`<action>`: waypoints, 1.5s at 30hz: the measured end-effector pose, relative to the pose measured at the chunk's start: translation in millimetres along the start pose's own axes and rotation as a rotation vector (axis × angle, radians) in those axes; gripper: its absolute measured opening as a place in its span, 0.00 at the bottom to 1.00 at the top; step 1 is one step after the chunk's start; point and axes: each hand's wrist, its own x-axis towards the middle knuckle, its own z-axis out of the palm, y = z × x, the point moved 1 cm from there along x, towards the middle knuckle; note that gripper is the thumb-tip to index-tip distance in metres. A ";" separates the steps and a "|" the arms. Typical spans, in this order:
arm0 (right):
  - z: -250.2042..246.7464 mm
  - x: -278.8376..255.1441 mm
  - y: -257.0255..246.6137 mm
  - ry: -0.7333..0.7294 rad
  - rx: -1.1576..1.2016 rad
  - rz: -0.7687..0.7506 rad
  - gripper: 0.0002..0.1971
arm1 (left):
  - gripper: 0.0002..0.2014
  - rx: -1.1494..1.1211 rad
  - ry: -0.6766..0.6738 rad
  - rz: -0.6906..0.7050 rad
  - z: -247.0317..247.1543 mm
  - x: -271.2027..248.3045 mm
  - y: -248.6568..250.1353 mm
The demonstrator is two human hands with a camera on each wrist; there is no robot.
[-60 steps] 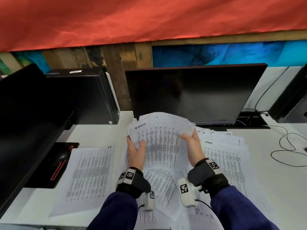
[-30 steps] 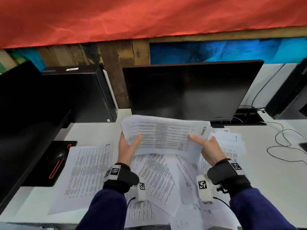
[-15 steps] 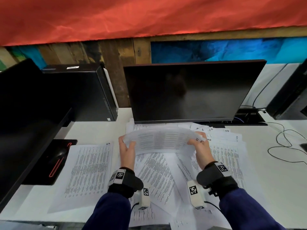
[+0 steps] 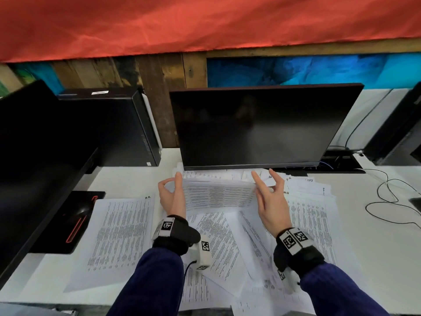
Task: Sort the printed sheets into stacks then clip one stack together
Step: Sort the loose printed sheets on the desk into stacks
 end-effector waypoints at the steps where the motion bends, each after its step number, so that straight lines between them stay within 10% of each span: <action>1: -0.2 0.1 0.8 -0.002 -0.007 0.005 0.25 | 0.14 0.011 0.001 0.011 0.8 1.9 0.1; 9: 4.0 6.8 0.4 -0.087 -0.082 -0.040 0.27 | 0.12 0.137 0.007 0.210 -2.7 12.8 -6.6; 13: -0.7 11.9 -3.1 -0.154 -0.004 0.066 0.13 | 0.16 0.805 0.069 0.541 2.5 9.8 -3.1; 19: 0.6 17.8 -4.3 -0.174 0.034 0.065 0.08 | 0.16 1.427 -0.429 1.058 57.5 -35.0 5.7; 22: 0.9 12.7 5.9 -0.039 0.083 0.091 0.22 | 0.19 1.509 -0.474 1.014 72.4 -41.2 8.9; 26: -2.3 -2.2 27.2 0.085 0.384 0.576 0.44 | 0.14 1.326 -0.408 0.997 57.4 -29.4 35.2; 29: -3.1 -3.6 31.6 -0.039 0.709 0.803 0.46 | 0.06 0.919 -0.455 0.739 32.7 -10.5 54.9; 35: -14.7 29.3 -13.3 -0.225 1.061 0.655 0.13 | 0.15 0.396 -0.517 0.298 5.8 -6.1 43.2; 45: 12.5 20.5 -36.3 -0.056 0.910 0.512 0.17 | 0.21 0.141 -0.238 0.171 6.7 -44.2 -9.1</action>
